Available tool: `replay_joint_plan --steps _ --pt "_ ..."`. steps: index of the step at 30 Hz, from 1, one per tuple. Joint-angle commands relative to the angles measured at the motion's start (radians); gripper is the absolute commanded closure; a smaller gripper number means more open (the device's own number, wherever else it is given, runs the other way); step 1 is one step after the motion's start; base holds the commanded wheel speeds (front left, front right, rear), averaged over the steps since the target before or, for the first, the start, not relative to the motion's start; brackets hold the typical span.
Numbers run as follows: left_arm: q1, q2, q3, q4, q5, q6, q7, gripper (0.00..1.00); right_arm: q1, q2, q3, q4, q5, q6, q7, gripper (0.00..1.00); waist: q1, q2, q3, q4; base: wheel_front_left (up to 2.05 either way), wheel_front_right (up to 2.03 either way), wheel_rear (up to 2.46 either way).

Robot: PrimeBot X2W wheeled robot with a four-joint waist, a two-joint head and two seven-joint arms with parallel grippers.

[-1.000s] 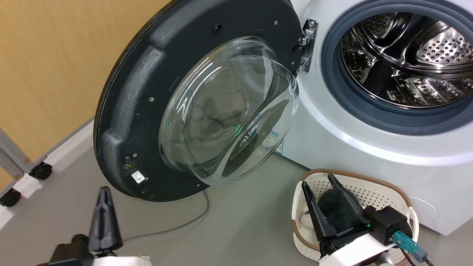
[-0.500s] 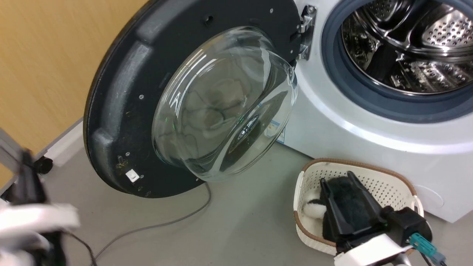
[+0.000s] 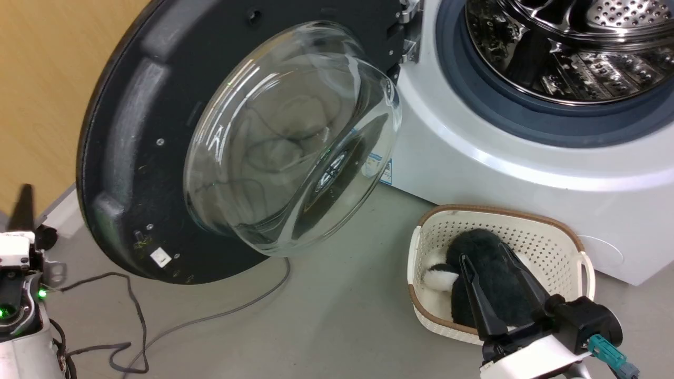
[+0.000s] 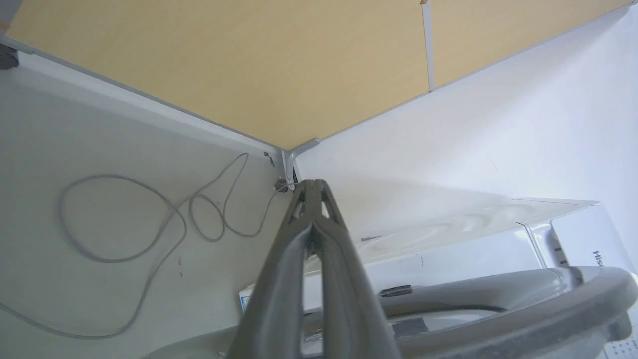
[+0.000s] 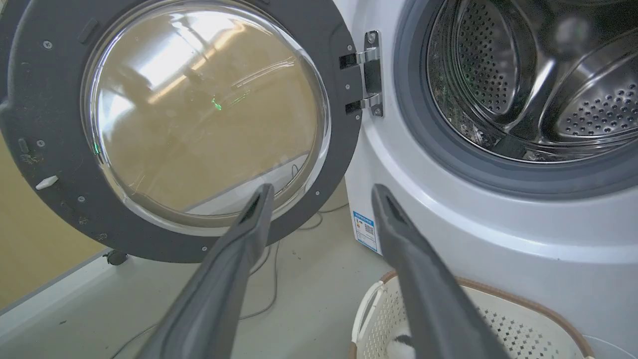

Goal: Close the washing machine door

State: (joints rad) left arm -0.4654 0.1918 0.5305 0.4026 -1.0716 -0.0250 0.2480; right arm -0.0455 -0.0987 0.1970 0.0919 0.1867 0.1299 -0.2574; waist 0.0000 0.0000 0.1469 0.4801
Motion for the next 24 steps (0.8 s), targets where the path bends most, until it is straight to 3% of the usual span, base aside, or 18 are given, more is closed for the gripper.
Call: replay_joint_plan --steps 1,5,10,12,16,24 --pt "-0.01 0.0 0.005 0.005 -0.008 0.001 0.011 1.0 -0.009 -0.006 0.0 -0.002 -0.006 0.001 -0.004 0.0 0.0 0.0 0.001 -0.003 0.0 0.0 0.0" --pt "-0.022 -0.006 0.024 0.06 -0.112 0.017 0.144 1.0 -0.012 -0.003 -0.007 -0.006 -0.007 0.001 -0.004 0.0 0.0 0.0 -0.003 -0.015 0.0 0.0 0.0" --pt "0.01 -0.005 0.014 0.058 -0.206 -0.016 0.318 1.0 -0.011 0.005 -0.012 -0.002 -0.006 0.001 -0.004 0.0 0.0 0.0 -0.021 -0.029 0.0 0.0 0.0" --pt "0.047 -0.004 -0.013 0.019 -0.237 -0.037 0.418 1.0 -0.004 0.012 -0.019 0.003 -0.005 0.001 -0.004 0.0 0.0 0.0 -0.04 -0.035 0.0 0.0 0.0" --pt "0.094 -0.011 -0.038 -0.034 -0.258 -0.041 0.5 1.0 0.006 0.019 -0.026 0.005 -0.003 0.001 -0.004 0.0 0.0 0.0 -0.064 -0.042 0.0 0.0 0.0" --pt "0.237 -0.059 -0.11 -0.218 -0.302 -0.005 0.675 1.0 0.031 0.035 -0.067 0.011 -0.003 0.001 -0.004 0.0 0.0 0.0 -0.122 -0.08 0.0 0.0 0.0"
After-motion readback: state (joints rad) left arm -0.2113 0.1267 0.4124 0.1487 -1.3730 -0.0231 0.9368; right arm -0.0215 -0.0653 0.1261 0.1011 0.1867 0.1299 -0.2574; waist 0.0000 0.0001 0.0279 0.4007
